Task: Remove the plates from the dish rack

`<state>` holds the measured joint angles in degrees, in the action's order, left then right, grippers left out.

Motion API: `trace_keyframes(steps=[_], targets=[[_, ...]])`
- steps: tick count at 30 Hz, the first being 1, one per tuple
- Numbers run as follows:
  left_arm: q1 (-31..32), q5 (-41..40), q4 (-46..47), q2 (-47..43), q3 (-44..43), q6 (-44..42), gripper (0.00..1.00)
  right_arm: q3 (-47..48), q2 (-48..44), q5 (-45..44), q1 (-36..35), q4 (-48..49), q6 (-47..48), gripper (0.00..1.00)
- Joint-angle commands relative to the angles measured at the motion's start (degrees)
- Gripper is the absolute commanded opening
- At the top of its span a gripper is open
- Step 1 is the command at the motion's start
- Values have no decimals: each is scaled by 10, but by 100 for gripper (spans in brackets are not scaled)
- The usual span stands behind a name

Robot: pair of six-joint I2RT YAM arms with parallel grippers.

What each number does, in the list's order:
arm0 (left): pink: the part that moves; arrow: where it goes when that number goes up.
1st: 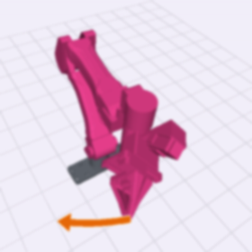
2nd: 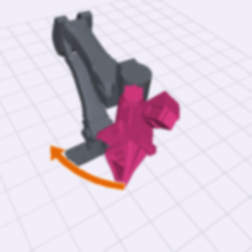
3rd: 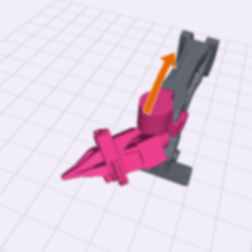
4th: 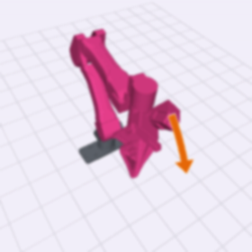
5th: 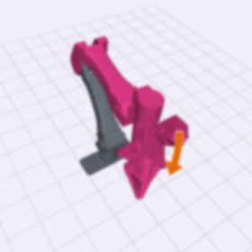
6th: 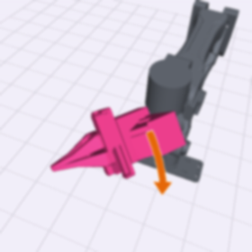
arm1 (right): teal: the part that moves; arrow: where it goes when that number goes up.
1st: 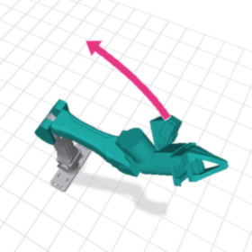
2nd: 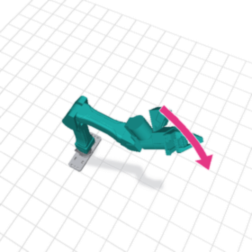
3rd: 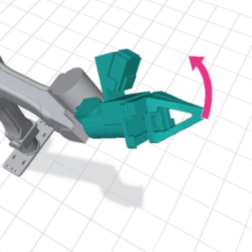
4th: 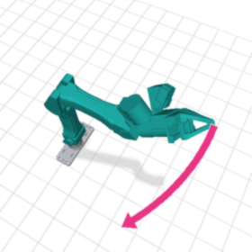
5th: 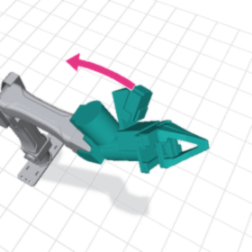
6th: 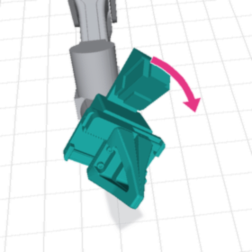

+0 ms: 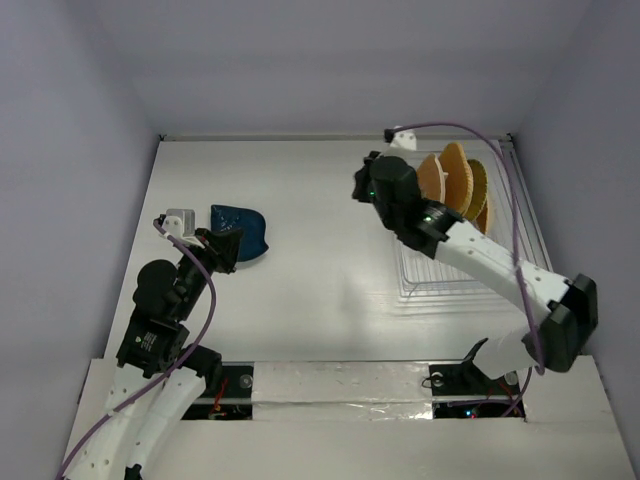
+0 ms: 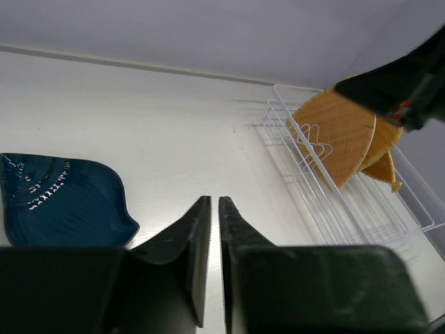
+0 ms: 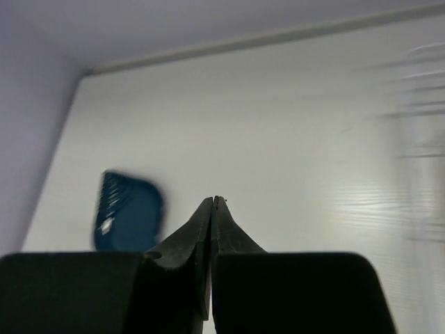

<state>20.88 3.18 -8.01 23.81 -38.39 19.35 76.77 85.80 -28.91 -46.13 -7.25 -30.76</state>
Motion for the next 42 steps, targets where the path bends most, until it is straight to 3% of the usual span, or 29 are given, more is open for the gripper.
trace_keyframes(steps=[1,3,4,6,12,16,27,33,39,42], targets=[[-2,5,22,3,-15,-1,5,-15,-63,-169,36,-115,86,7],[-2,4,21,4,-15,-2,4,-22,-91,-220,60,-168,100,27],[-2,6,20,3,-15,-1,4,-22,-98,-225,74,-189,96,46],[-2,6,21,3,-16,0,9,-38,-112,-224,113,-216,98,61],[-2,19,25,3,-12,2,30,-72,-114,-166,195,-220,150,63],[-2,20,24,1,-12,2,40,-56,-71,-136,216,-206,167,61],[-8,19,23,-5,-12,1,43,14,70,-144,257,-196,201,46],[-8,22,25,-7,-12,0,43,29,85,-161,257,-196,224,26],[-8,25,27,-7,-12,1,43,43,82,-197,242,-204,253,0],[-8,25,26,-8,-11,2,43,56,81,-210,235,-211,263,0]])
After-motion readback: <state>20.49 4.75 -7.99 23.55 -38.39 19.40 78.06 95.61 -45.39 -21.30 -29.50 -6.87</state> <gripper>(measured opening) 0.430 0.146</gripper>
